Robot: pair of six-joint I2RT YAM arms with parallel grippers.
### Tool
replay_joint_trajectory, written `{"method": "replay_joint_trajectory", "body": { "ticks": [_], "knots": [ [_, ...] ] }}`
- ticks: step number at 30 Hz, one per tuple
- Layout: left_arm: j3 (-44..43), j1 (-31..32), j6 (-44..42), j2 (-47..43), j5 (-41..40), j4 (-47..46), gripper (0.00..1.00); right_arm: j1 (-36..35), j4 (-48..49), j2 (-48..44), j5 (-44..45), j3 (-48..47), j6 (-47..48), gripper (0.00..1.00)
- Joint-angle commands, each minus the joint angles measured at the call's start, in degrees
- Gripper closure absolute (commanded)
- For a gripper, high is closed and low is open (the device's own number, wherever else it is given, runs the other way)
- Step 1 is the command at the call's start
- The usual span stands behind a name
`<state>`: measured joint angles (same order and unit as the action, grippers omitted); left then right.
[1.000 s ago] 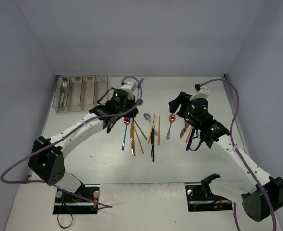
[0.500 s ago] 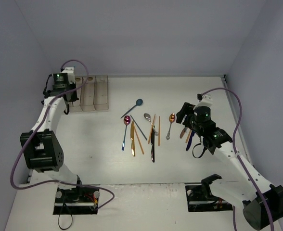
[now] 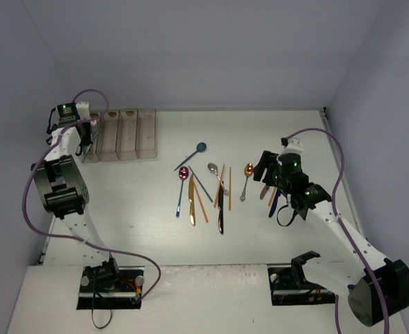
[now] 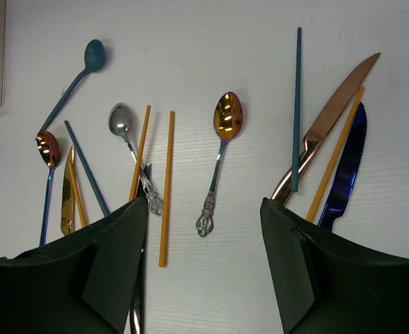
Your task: Sort the eating utensils into containers
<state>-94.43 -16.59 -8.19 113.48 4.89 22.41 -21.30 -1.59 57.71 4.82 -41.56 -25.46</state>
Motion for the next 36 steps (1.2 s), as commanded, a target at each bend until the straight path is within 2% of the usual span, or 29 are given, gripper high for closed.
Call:
{"method": "replay_joint_trajectory", "body": {
  "ticks": [1,12,21,26,28,30,32,36],
  "knots": [
    [-5.3,-1.5,-3.3,1.8,1.5,-2.9,1.00,1.1,2.2,1.7,-2.2,0.3,-0.6,0.37],
    [-7.3,-3.6,-1.6,7.6,6.0,-3.9,0.96,3.3,2.2,4.0,-3.5,-0.1,-0.8,0.37],
    [-1.8,-3.6,-0.2,5.4,5.4,-9.9,0.82,3.7,2.1,3.4,-4.1,0.5,-0.8,0.37],
    [-1.8,-3.6,1.2,4.7,5.5,-11.9,0.79,3.8,2.1,2.8,-4.3,0.5,-1.1,0.37],
    [-1.9,-3.5,1.9,3.4,5.7,-12.1,0.74,3.8,2.1,2.5,-4.3,0.3,-1.0,0.37],
    [-1.3,-3.4,3.0,1.9,5.9,-12.8,0.62,3.8,2.1,2.1,-4.3,0.1,-0.9,0.37],
    [-0.2,-3.3,3.5,-1.0,5.9,-14.5,0.55,3.8,2.1,1.7,-4.3,-0.1,-0.8,0.37],
    [1.1,-3.2,5.0,-3.3,5.3,-15.7,0.53,3.8,1.9,-0.5,-6.4,0.0,-0.8,0.37]
  ]
}}
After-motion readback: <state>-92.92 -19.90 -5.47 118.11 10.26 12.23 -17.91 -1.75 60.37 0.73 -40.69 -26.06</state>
